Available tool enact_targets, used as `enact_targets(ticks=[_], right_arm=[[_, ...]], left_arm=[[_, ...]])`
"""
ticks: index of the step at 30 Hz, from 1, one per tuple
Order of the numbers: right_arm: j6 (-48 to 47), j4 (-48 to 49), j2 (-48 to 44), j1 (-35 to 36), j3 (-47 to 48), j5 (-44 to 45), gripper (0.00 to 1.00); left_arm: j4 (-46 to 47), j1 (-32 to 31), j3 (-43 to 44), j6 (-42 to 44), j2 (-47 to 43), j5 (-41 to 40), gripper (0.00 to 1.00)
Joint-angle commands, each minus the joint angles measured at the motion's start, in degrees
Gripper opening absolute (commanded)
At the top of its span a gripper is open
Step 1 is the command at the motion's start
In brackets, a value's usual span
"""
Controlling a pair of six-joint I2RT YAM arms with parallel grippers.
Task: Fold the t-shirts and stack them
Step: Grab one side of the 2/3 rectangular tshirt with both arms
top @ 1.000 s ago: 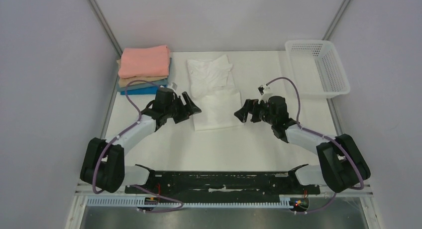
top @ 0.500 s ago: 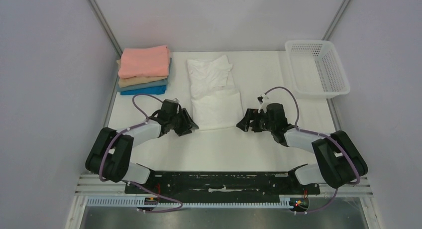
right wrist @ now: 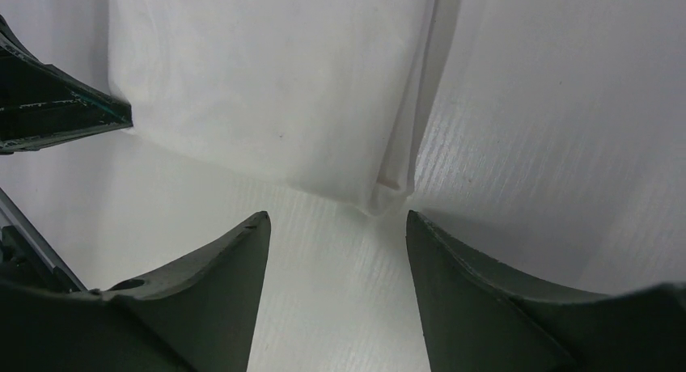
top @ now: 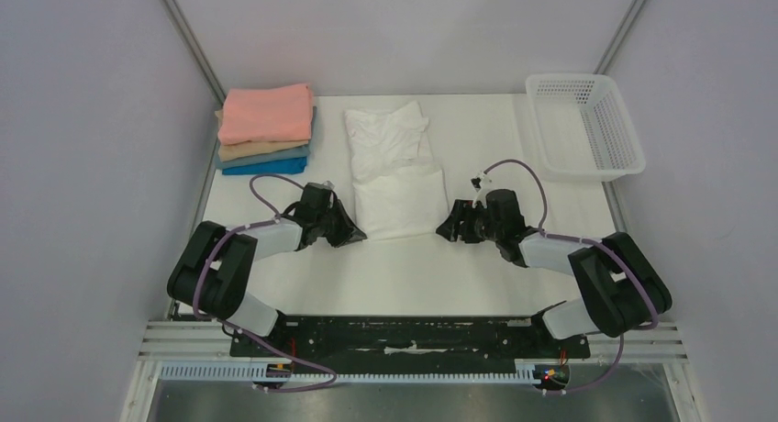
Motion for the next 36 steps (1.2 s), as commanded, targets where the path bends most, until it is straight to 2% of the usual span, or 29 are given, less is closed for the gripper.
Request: enact_targets(ticks=[1, 12, 16, 20, 21, 22, 26, 29, 32, 36], right_arm=[[0.35, -1.16, 2.60, 1.16, 1.65, 1.78, 0.62], [0.12, -0.75, 6.47, 2.35, 3.10, 6.72, 0.46], [0.11, -0.18, 7.45, 2.46, 2.83, 7.35, 0.32], [-0.74, 0.33, 7.39, 2.55, 2.39, 7.72, 0.05], [-1.38, 0.66, 6.81, 2.50, 2.12, 6.21, 0.00], [-2.10, 0.70, 5.68, 2.60, 1.34, 5.01, 0.00], [-5.48, -5.66, -2.13, 4.50, -2.37, 5.60, 0.00], [-5.78, -11.37, -8.24, 8.47, -6.18, 3.75, 0.00], [-2.76, -18.74, -18.57, 12.64, -11.84, 5.21, 0.00], [2.15, -30.88, -36.91, 14.93, -18.90, 5.74, 0.00]], left_arm=[[0.57, -0.21, -0.86, 0.60, 2.16, -0.93, 0.02], [0.92, -0.31, -1.96, 1.04, 2.16, -1.42, 0.02], [1.00, -0.30, -2.05, 1.13, 2.28, -1.54, 0.02], [1.01, -0.30, -2.38, 1.22, 2.22, -1.42, 0.02], [0.82, -0.33, -2.44, 1.37, 2.04, -0.96, 0.02], [0.39, -0.37, -2.79, 1.79, 1.42, -0.29, 0.02], [-1.61, -3.63, -6.72, 1.97, -4.22, -1.32, 0.02], [-7.27, -7.96, -10.40, 0.42, -11.08, -2.93, 0.02], [-12.42, -12.00, -17.20, -4.46, -21.49, -5.05, 0.02], [-19.83, -17.76, -24.67, -11.21, -40.04, -5.23, 0.02]])
